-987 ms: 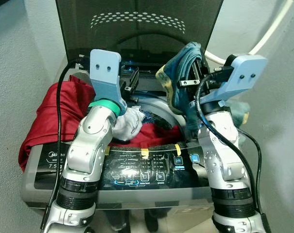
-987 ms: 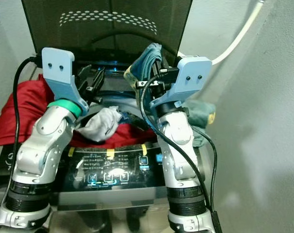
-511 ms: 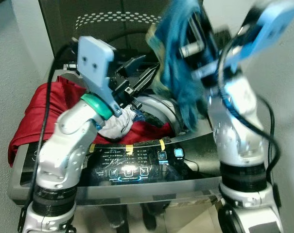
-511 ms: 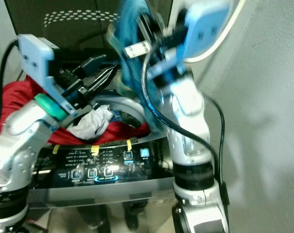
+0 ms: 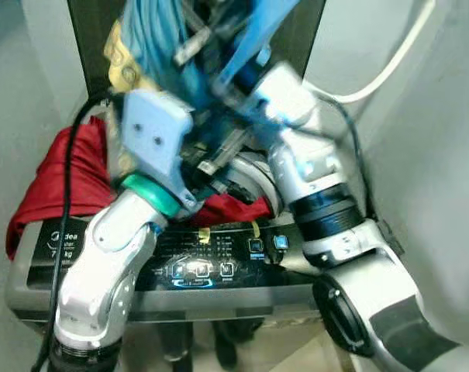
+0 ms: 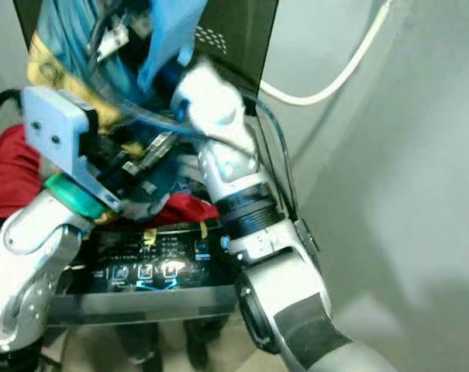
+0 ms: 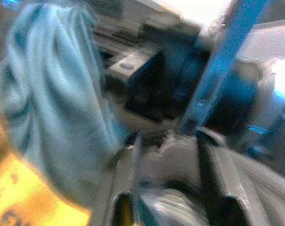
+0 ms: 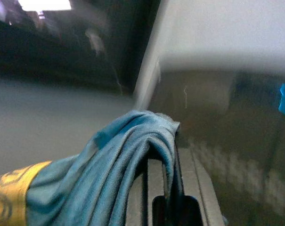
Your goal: Clothes washing
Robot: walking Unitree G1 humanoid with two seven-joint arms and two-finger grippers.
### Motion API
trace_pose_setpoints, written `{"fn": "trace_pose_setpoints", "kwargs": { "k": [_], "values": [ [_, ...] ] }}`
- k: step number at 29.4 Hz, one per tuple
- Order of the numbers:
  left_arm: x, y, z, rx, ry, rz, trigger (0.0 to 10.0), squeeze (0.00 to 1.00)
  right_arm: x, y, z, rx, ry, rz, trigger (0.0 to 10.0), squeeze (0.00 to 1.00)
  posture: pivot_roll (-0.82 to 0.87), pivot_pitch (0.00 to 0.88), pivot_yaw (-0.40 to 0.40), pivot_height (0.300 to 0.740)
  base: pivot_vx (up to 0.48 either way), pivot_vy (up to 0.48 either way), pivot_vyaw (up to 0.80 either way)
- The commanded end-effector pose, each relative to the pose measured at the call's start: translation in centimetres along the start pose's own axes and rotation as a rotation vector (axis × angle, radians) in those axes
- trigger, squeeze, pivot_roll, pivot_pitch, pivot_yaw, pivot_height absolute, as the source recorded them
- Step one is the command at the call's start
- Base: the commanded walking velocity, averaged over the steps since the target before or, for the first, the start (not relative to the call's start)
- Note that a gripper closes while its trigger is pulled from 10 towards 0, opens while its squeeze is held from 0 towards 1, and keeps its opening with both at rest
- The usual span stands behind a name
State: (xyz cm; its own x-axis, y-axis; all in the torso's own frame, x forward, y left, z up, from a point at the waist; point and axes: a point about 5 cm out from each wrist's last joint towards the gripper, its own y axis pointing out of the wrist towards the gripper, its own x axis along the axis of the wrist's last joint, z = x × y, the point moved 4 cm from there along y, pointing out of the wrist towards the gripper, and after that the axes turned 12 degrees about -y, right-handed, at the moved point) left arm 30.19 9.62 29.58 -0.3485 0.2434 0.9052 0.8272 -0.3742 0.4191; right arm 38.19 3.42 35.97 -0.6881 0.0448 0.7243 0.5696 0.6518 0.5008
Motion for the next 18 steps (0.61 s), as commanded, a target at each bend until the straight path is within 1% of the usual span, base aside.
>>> {"fn": "trace_pose_setpoints", "kwargs": {
  "k": [1, 3, 4, 6, 8, 9, 10, 11, 12, 13, 14, 16, 18],
  "values": [
    [0.8, -0.2, 0.8, 0.063, 0.017, -0.039, 10.0, 0.0, -1.2, -0.6, -0.6, -0.029, -0.029, 0.04, 10.0, 0.0, 0.17, 0.066, -0.076, 0.74, 0.0, 0.0, 0.0],
    [0.0, -2.0, 1.7, 0.116, 0.115, -0.001, 10.0, 0.0, -4.0, -2.5, -1.4, -0.089, -0.073, 0.142, 10.0, 0.0, 0.19, 0.078, -0.08, 0.74, 0.0, 0.0, 0.0],
    [0.0, -2.0, 1.7, 0.116, 0.115, -0.001, 10.0, 0.0, -4.0, -2.5, -1.4, -0.089, -0.073, 0.142, 10.0, 0.0, 0.19, 0.078, -0.08, 0.74, 0.0, 0.0, 0.0],
    [-0.5, -3.6, 2.4, 0.166, 0.194, 0.03, 10.0, 0.0, -5.7, -3.9, -2.4, -0.128, -0.1, 0.194, 10.0, 0.0, 0.19, 0.082, -0.071, 0.74, 0.0, 0.0, 0.0],
    [-0.5, -3.6, 2.4, 0.166, 0.194, 0.03, 10.0, 0.0, -5.7, -3.9, -2.4, -0.128, -0.1, 0.194, 10.0, 0.0, 0.19, 0.082, -0.071, 0.74, 0.0, 0.0, 0.0],
    [-0.7, -4.3, 2.8, 0.188, 0.218, 0.046, 10.0, 0.0, -6.4, -4.6, -3.3, -0.156, -0.114, 0.222, 10.0, 0.03, 0.19, 0.083, -0.065, 0.74, 0.0, 0.0, 0.0],
    [-0.8, -4.7, 2.9, 0.185, 0.259, 0.055, 10.0, 0.0, -6.8, -5.2, -4.0, -0.177, -0.12, 0.234, 10.0, 1.0, 0.2, 0.083, -0.063, 0.74, 0.0, 0.0, 0.0],
    [-0.8, -4.7, 2.9, 0.185, 0.259, 0.055, 10.0, 0.0, -6.8, -5.2, -4.0, -0.177, -0.12, 0.234, 10.0, 1.0, 0.2, 0.083, -0.063, 0.74, 0.0, 0.0, 0.0],
    [-0.8, -5.0, 2.9, 0.181, 0.286, 0.06, 10.0, 0.0, -7.0, -5.6, -4.4, -0.19, -0.123, 0.239, 10.0, 1.0, 0.2, 0.081, -0.057, 0.74, 0.0, 0.0, 0.0],
    [-0.8, -5.0, 2.9, 0.181, 0.286, 0.06, 10.0, 0.0, -7.0, -5.6, -4.4, -0.19, -0.123, 0.239, 10.0, 1.0, 0.2, 0.081, -0.057, 0.74, 0.0, 0.0, 0.0],
    [-0.9, -5.1, 2.8, 0.182, 0.297, 0.061, 10.0, 0.0, -7.2, -5.9, -4.8, -0.203, -0.129, 0.236, 10.0, 1.0, 0.2, 0.079, -0.055, 0.74, 0.0, 0.0, 0.0],
    [-0.6, -4.7, 2.8, 0.182, 0.316, 0.046, 10.0, 0.0, -6.6, -6.6, -5.4, -0.217, -0.109, 0.198, 10.0, 1.0, 0.2, 0.068, -0.039, 0.74, 0.0, 0.0, 0.0],
    [-0.5, -4.5, 2.8, 0.182, 0.328, 0.036, 10.0, 0.0, -6.3, -7.0, -5.5, -0.218, -0.094, 0.179, 10.0, 1.0, 0.2, 0.068, -0.039, 0.74, 0.0, 0.0, 0.0]
  ]
}}
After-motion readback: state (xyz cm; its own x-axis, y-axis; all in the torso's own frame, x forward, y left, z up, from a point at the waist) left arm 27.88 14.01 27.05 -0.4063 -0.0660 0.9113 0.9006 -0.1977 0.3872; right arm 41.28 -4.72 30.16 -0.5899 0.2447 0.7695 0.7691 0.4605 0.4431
